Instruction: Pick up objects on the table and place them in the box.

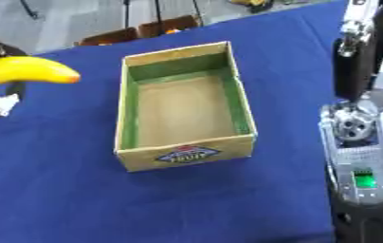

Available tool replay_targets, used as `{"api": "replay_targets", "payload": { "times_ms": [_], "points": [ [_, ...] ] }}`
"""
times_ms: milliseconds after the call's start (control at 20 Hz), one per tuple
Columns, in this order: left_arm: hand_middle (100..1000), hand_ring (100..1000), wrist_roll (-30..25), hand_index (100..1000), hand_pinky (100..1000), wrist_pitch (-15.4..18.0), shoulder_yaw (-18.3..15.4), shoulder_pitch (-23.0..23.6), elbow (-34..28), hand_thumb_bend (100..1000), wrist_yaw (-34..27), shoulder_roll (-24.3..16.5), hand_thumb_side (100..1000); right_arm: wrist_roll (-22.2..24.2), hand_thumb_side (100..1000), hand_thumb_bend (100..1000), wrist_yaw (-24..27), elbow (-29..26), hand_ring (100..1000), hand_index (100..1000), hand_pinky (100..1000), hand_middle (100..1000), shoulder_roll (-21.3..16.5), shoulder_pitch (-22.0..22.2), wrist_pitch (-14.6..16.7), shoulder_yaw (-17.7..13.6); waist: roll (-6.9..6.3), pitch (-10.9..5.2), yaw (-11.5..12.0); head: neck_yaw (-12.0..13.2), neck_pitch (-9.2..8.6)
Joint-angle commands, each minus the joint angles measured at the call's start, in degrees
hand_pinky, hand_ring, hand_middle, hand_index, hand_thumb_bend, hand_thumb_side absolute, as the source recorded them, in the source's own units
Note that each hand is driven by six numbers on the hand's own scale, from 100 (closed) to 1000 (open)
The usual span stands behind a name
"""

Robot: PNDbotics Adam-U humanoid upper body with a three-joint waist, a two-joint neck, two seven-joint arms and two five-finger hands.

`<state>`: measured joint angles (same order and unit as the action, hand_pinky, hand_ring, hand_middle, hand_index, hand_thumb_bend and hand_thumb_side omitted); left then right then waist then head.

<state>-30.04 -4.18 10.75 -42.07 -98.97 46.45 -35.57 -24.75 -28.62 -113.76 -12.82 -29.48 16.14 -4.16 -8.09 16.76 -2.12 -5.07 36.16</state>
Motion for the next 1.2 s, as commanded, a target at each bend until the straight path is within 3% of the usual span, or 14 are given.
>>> {"api": "replay_targets", "payload": {
  "times_ms": [50, 550, 1200],
  "points": [
    [548, 412, -0.43, 682, 183, 0.15, -0.33, -2.84, 0.70, 100, 0.17, 0.60, 328, 0.07, 894, 100, 0.55, -0.83, 851, 884, 770, 601, -0.91, -0.59, 0.08, 0.28, 0.16, -1.33, -0.15, 0.42, -0.63],
    [542, 403, 0.03, 679, 170, 0.73, -0.39, -9.06, 7.75, 100, 6.43, 9.20, 320, 0.26, 891, 100, 0.97, -0.83, 852, 885, 772, 600, -0.77, -0.71, 0.38, 0.57, -0.38, -1.12, -1.08, 1.20, -1.26],
    [549, 414, 1.64, 682, 167, 1.87, -0.73, -13.35, 13.36, 100, 17.56, 15.85, 306, 0.62, 890, 100, 1.59, -0.83, 854, 886, 773, 597, -0.52, -1.20, 0.63, 0.92, -0.65, -0.45, -2.62, 3.86, -2.40]
  ]
}}
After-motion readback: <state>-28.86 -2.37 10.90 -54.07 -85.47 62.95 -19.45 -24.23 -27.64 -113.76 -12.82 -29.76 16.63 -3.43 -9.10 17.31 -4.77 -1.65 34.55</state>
